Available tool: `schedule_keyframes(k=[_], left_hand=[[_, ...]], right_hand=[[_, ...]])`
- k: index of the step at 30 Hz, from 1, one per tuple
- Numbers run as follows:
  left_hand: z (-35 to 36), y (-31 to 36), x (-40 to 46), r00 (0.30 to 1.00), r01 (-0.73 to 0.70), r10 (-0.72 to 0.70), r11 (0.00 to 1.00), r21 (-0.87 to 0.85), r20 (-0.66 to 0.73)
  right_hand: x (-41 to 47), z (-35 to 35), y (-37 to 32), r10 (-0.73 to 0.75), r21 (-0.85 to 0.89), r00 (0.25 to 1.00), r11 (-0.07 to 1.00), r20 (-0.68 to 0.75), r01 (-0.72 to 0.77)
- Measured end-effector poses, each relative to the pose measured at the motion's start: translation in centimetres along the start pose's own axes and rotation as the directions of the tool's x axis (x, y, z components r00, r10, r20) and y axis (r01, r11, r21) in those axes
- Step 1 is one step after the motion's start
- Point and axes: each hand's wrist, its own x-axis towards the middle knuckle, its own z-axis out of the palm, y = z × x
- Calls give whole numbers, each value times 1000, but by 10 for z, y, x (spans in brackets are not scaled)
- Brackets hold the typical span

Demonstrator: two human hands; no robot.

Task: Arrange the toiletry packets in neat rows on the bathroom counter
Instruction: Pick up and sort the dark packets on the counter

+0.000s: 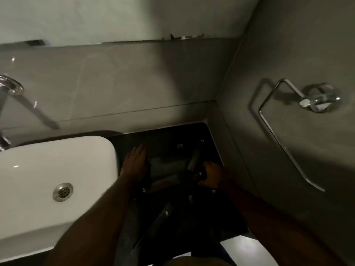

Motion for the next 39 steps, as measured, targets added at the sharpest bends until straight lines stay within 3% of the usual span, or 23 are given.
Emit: schedule_keyframes(k=[6, 10, 16, 21, 25, 28, 30, 33, 36, 39], left_hand=[[11, -6, 17, 1000, 16, -16, 1000, 0, -8], [14, -15, 27, 999, 38, -37, 999, -37, 21], [18, -19, 32, 1000, 20, -19, 997, -79, 7], [17, -17, 26, 998, 56, -53, 995, -81, 36], [21, -9, 19, 997, 58, -63, 993, -104, -49], [27, 8, 10, 982, -35, 13, 993, -115, -187], [36, 26, 1, 972, -138, 109, 982, -132, -207], [54, 57, -13, 934, -354, 341, 923, -151, -105], [71, 81, -25, 808, -569, 582, 811, -138, 88], [83, 96, -33, 720, -675, 685, 728, -119, 109]], right_hand=[[13, 5, 8, -29, -53, 1000, 998, 8, 29], [11, 0, 13, -117, -83, 989, 990, -92, 110], [43, -11, -48, -277, -120, 936, 959, -215, 257], [80, -15, -100, -355, -267, 928, 911, -114, 315], [92, -24, -84, -279, -259, 953, 935, -115, 243], [98, -33, -62, -220, -227, 959, 958, -179, 177], [102, -38, -54, -198, -219, 965, 963, -174, 158], [107, -40, -52, -195, -193, 973, 967, -127, 168], [108, -37, -55, -194, -191, 976, 966, -97, 173], [108, -33, -54, -192, -217, 977, 962, -92, 169]])
